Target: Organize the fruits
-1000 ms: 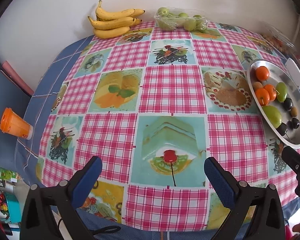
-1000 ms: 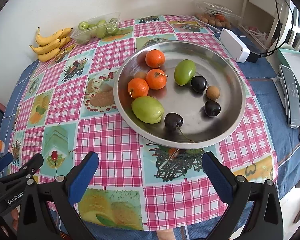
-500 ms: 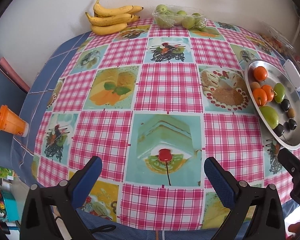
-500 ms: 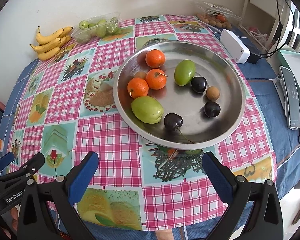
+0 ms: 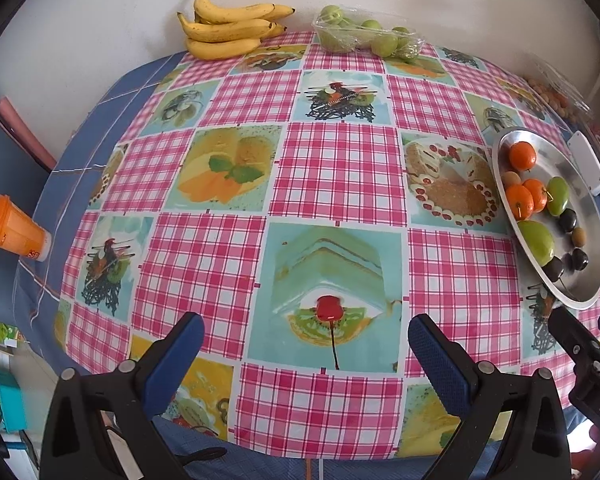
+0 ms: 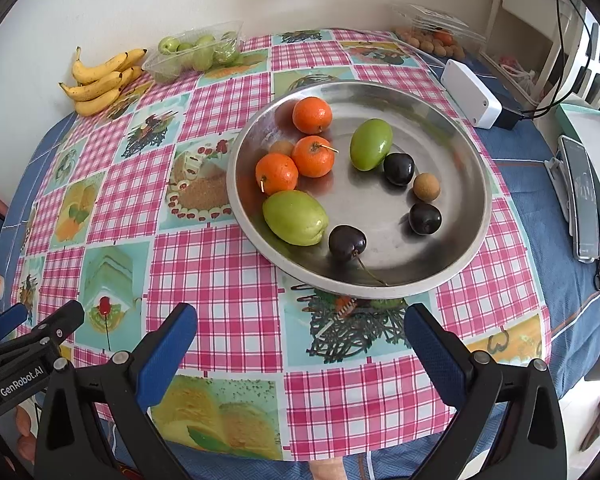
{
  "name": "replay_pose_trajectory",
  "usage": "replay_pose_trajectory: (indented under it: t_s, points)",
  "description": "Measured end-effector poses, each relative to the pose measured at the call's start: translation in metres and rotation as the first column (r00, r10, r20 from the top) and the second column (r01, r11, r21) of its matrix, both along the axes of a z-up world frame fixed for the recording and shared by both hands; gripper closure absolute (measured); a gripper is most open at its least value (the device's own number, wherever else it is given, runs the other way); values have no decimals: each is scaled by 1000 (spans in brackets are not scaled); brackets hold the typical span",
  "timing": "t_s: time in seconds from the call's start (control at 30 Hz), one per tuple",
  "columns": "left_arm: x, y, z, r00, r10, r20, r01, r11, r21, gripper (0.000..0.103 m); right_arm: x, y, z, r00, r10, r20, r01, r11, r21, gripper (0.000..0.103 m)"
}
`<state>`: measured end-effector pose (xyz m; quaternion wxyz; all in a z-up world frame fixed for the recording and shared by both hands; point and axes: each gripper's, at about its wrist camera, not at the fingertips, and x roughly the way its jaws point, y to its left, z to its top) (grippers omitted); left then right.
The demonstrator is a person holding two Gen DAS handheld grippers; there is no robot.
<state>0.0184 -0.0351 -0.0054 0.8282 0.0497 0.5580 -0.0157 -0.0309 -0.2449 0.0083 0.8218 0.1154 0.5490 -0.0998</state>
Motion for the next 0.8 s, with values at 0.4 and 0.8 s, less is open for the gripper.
replay_pose_trajectory:
  t_s: [0.4,0.8]
  points:
    - [1,4,-1,1000,14,-11,-14,1000,-1,0,2,2,-2,1000,7,-15,-7,1000,-13,0]
    - [2,12,0,998,53,-19,-53,998,-26,0,2,3,-3,1000,10,-24,-10,1000,-18,0]
